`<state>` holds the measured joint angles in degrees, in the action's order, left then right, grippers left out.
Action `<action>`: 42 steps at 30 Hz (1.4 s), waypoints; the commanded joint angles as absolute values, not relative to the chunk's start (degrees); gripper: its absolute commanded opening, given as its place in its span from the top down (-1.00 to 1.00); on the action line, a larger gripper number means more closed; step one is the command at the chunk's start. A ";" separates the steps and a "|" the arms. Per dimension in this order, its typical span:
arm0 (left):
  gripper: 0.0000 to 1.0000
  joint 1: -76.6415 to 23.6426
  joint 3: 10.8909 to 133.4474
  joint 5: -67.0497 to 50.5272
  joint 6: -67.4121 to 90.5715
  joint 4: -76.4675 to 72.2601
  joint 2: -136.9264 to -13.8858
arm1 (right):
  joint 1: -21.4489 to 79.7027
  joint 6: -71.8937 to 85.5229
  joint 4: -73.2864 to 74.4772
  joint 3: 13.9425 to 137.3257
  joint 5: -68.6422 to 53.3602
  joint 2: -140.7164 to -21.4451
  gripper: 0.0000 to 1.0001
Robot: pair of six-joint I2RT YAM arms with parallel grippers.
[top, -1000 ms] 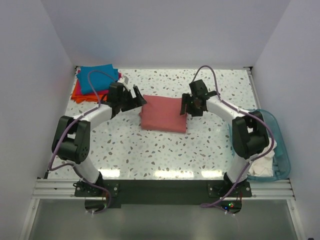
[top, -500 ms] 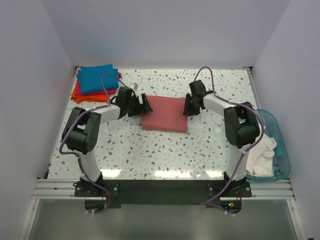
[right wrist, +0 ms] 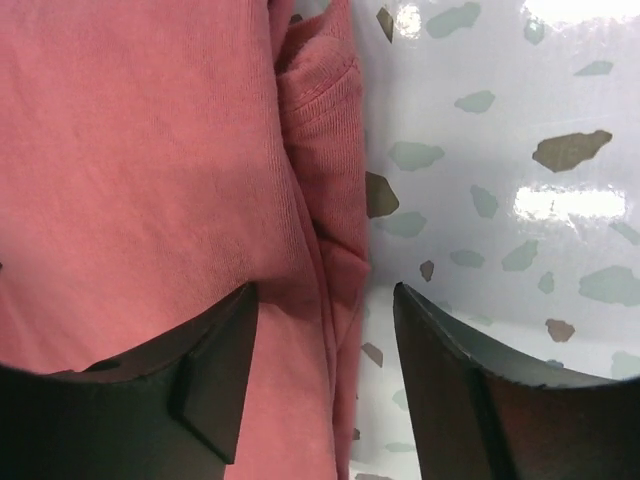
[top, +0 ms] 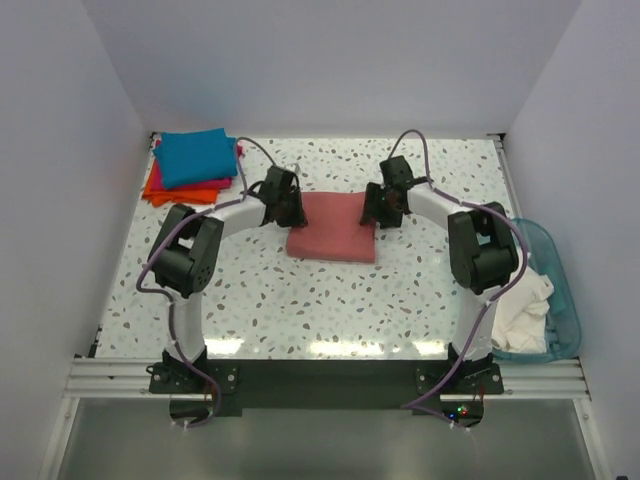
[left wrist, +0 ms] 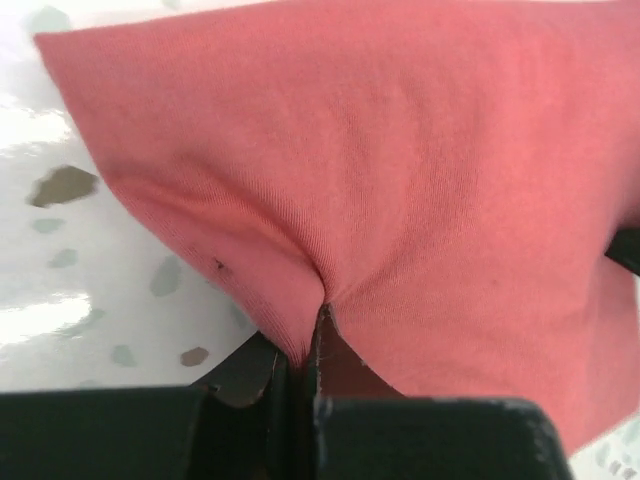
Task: Fold and stack the t-shirts
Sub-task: Neatly place the folded tshirt to the corner
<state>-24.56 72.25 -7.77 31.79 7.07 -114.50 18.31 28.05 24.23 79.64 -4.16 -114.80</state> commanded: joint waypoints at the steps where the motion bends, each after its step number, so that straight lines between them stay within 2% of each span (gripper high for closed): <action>1: 1.00 -24.70 82.74 6.45 25.69 22.01 -116.01 | 18.19 27.60 26.28 82.00 -3.43 -108.21 -0.31; 2: 1.00 -24.70 85.49 9.11 24.27 24.50 -116.71 | 18.28 27.68 26.71 81.83 -3.43 -105.93 -0.39; 7: 1.00 -23.38 104.19 22.39 16.28 38.11 -120.49 | 18.98 28.13 26.46 78.76 -3.60 -98.27 -0.43; 16: 1.00 -18.73 132.15 27.15 6.16 49.47 -132.27 | 22.76 27.60 26.54 75.32 -3.08 -90.62 -0.43; 33: 1.00 -12.31 140.01 27.07 -2.55 39.29 -132.54 | 27.95 26.90 30.41 84.20 -1.93 -92.72 -0.43; 42: 1.00 -7.83 141.76 19.44 -2.64 35.42 -128.94 | 28.74 26.02 35.59 92.63 -0.44 -96.59 -0.43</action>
<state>-10.15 138.12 22.70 -1.23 41.04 -134.45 28.08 27.29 32.56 88.66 -2.17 -95.66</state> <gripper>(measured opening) 0.068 0.713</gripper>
